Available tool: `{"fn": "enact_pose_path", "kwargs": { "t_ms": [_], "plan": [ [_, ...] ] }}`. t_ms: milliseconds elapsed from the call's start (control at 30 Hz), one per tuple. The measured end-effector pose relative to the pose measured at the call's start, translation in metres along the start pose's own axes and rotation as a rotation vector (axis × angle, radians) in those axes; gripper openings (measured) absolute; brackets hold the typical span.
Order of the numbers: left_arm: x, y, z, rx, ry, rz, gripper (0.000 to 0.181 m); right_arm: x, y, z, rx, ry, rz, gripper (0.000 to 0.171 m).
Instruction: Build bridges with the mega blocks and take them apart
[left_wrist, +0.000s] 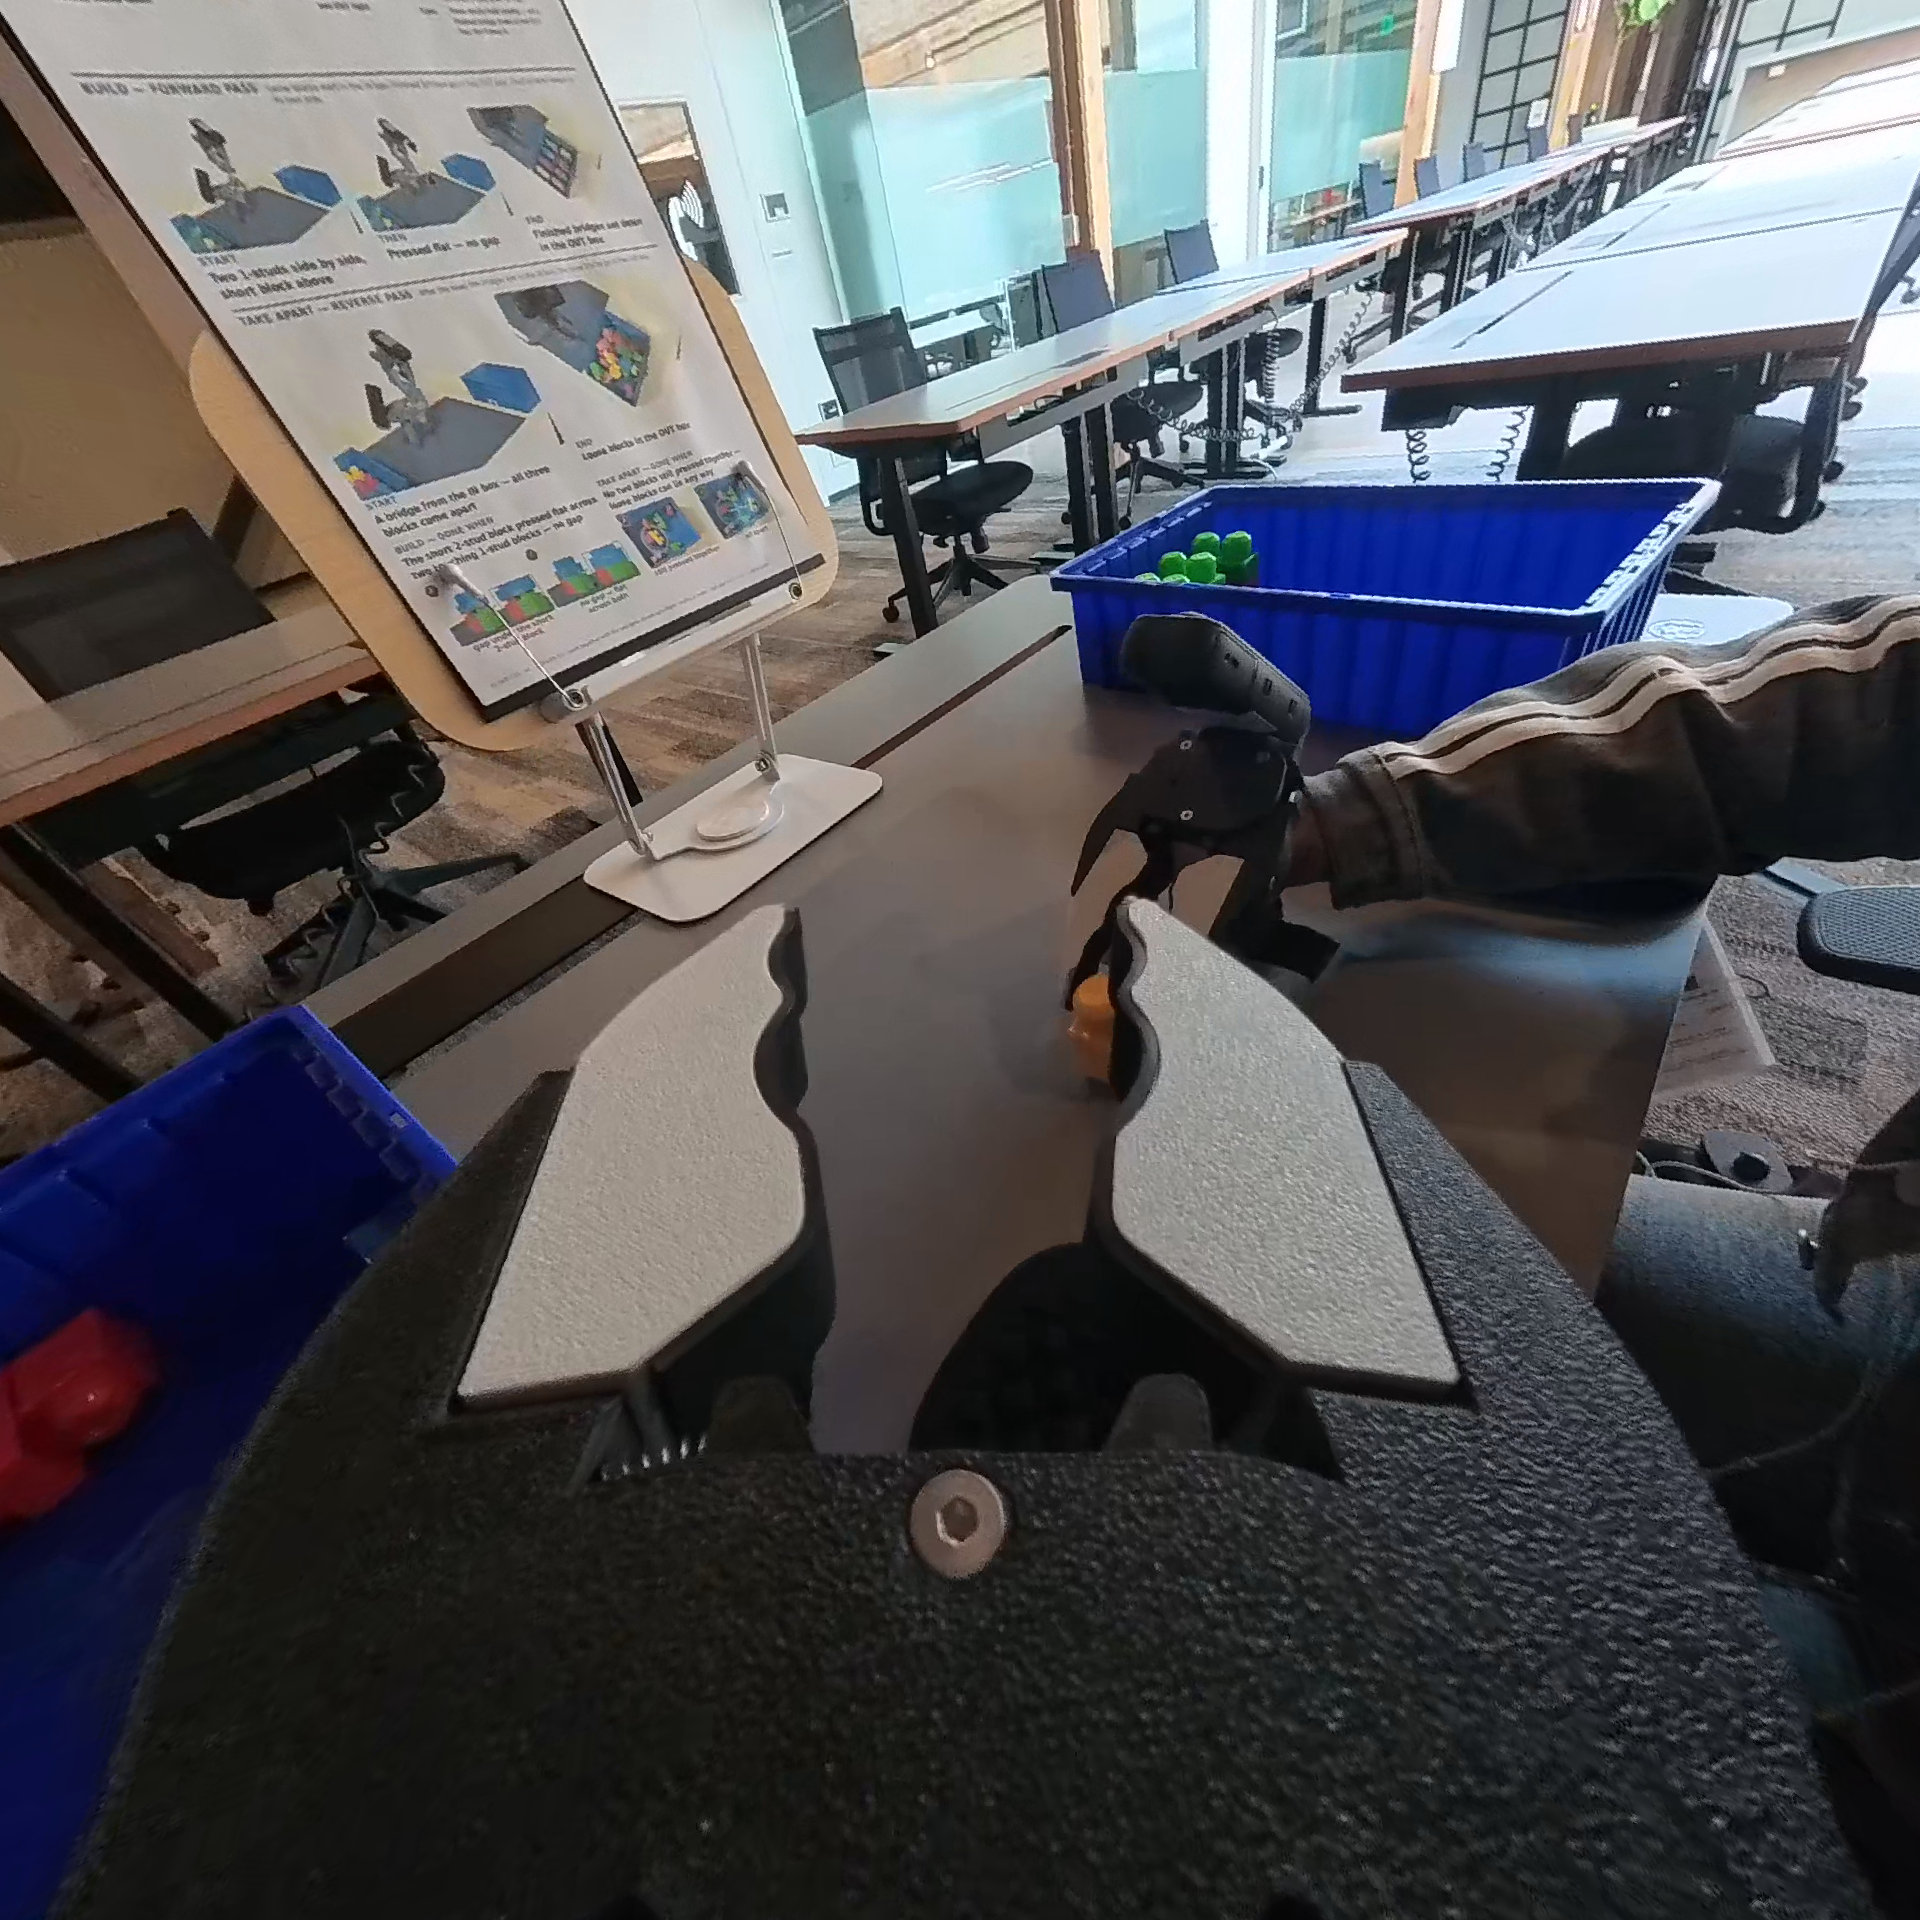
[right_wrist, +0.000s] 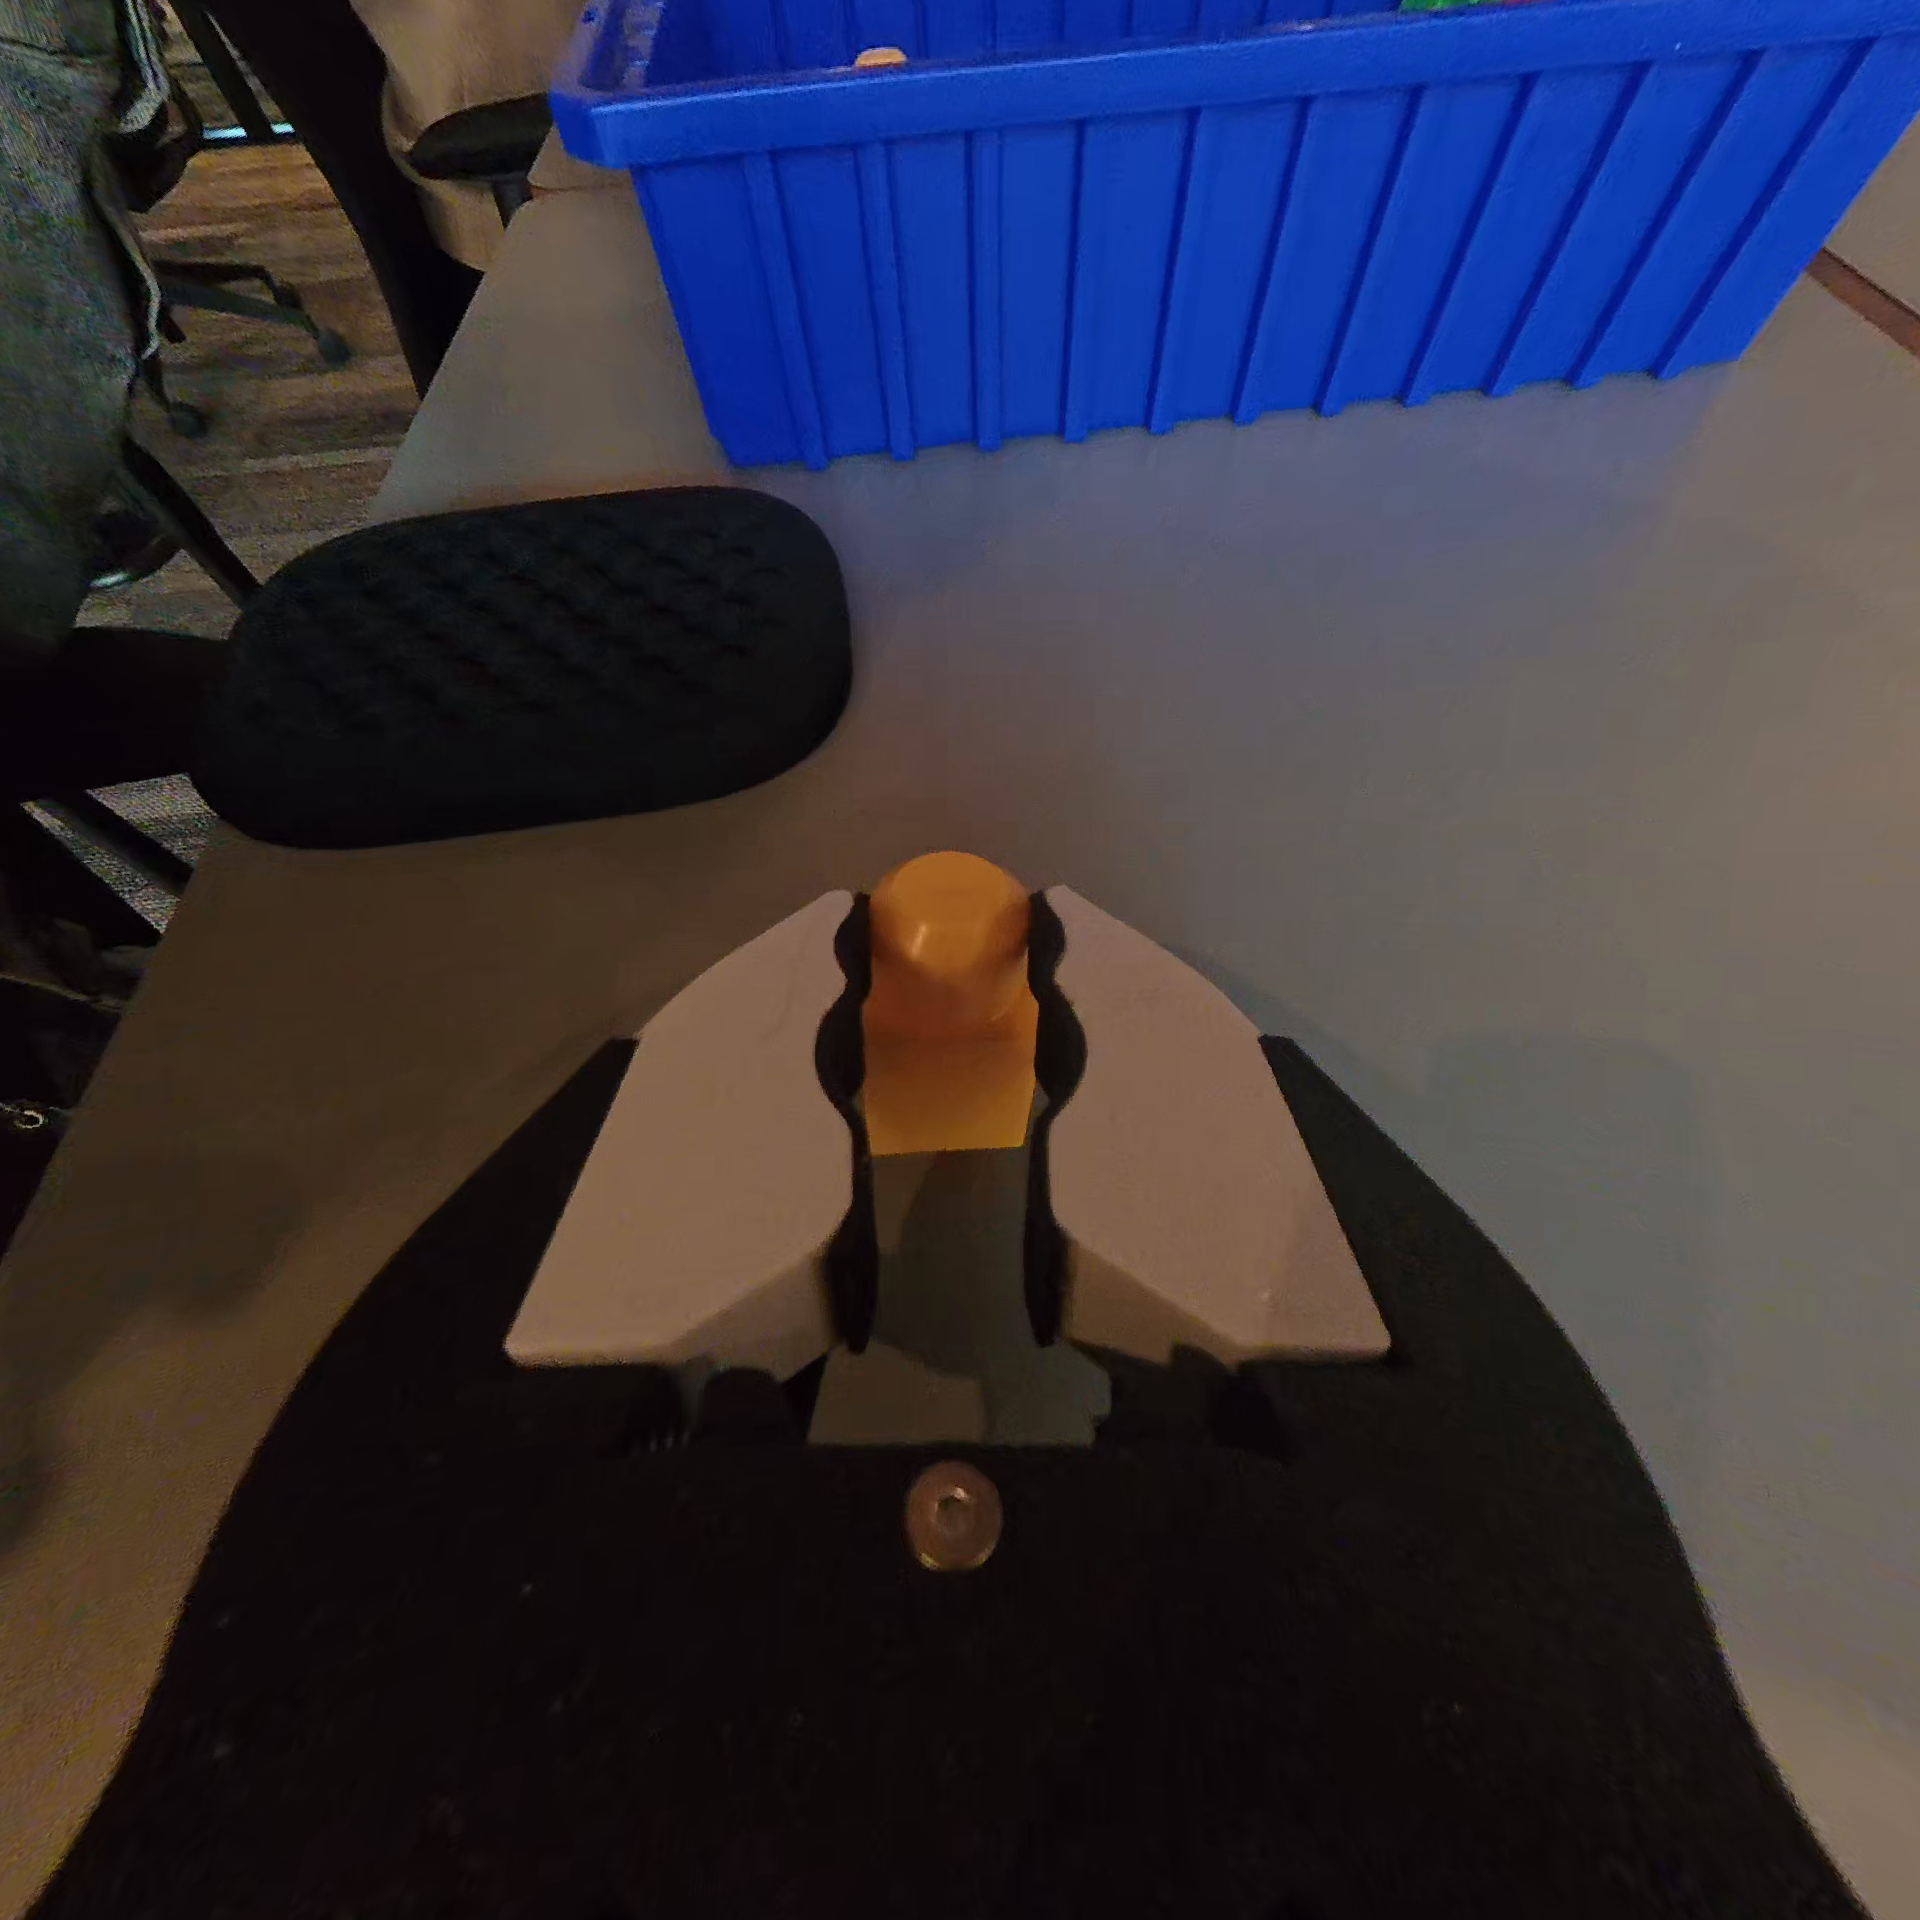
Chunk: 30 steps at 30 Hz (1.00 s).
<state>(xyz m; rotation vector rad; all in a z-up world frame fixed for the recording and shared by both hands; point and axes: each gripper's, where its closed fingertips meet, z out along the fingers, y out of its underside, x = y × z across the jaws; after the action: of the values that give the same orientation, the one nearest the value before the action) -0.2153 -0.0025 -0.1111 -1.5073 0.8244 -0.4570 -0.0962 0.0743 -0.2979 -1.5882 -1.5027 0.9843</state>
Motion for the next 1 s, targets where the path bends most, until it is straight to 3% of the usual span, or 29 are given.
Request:
{"fn": "enact_pose_path", "kwargs": {
  "t_ms": [300,433,633,833,1000],
  "plan": [
    [-0.002,0.001,0.000,-0.006,-0.013,0.005,0.065,-0.004,0.011,0.000,-0.043,-0.011,0.010,0.038],
    [-0.011,0.004,-0.005,-0.014,-0.049,0.011,0.083,-0.001,0.008,-0.007,-0.045,0.004,0.039,0.062],
    [-0.050,0.011,-0.034,-0.047,-0.100,-0.027,0.081,0.000,-0.012,-0.037,-0.052,0.073,0.064,0.107],
    [-0.118,0.048,-0.057,-0.253,-0.178,-0.052,0.087,-0.011,-0.045,-0.082,0.030,0.161,0.020,0.109],
    [-0.168,0.101,-0.072,-0.500,-0.209,-0.172,0.072,-0.026,-0.067,-0.116,0.116,0.234,-0.027,0.105]
  ]
}}
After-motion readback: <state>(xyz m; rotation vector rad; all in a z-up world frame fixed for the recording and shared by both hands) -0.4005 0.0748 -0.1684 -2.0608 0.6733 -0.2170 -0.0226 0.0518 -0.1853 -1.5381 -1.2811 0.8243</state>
